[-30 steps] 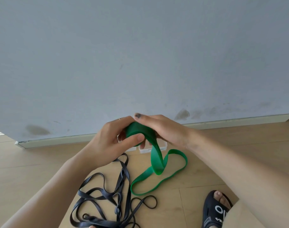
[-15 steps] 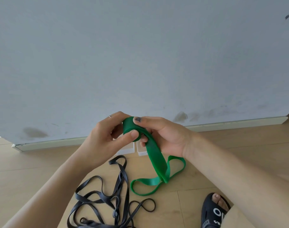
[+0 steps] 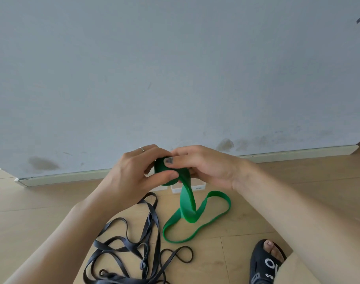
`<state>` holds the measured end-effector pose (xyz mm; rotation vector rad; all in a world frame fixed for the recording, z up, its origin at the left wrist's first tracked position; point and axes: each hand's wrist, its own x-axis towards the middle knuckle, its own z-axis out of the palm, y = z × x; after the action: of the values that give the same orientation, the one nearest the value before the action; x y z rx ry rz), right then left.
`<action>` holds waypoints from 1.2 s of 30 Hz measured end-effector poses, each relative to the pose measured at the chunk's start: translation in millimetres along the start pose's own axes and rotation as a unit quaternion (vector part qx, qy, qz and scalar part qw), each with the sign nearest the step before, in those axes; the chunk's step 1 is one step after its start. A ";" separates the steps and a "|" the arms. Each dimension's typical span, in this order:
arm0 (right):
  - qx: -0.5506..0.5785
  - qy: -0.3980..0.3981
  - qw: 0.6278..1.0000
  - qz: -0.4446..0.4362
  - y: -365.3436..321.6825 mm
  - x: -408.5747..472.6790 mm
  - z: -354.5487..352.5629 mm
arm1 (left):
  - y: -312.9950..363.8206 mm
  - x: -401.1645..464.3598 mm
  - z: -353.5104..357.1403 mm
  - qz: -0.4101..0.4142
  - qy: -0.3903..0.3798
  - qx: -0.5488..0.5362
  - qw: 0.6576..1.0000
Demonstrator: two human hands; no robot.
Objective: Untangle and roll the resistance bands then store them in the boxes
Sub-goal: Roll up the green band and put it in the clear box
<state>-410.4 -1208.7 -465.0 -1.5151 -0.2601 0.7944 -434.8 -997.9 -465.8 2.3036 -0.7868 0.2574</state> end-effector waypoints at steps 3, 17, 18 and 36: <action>-0.054 0.062 0.997 0.004 4.4 3.1 -0.2 | -1.7 -1.3 -0.7 -0.013 -0.032 0.035 0.999; -0.125 0.091 0.988 -0.007 7.4 3.3 1.4 | 3.4 -3.4 0.9 0.008 -0.039 0.069 0.997; -0.137 0.098 0.986 -0.008 8.4 4.5 4.1 | 4.8 -3.2 2.5 0.015 -0.038 0.073 0.997; -0.073 -0.002 0.997 0.039 12.4 -1.5 -12.2 | -6.5 -8.1 -8.7 -0.001 -0.061 0.019 0.998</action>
<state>-407.7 -1220.8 -477.3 -1.6699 -0.2677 0.8553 -437.0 -984.6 -465.8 2.3730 -0.8483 0.1319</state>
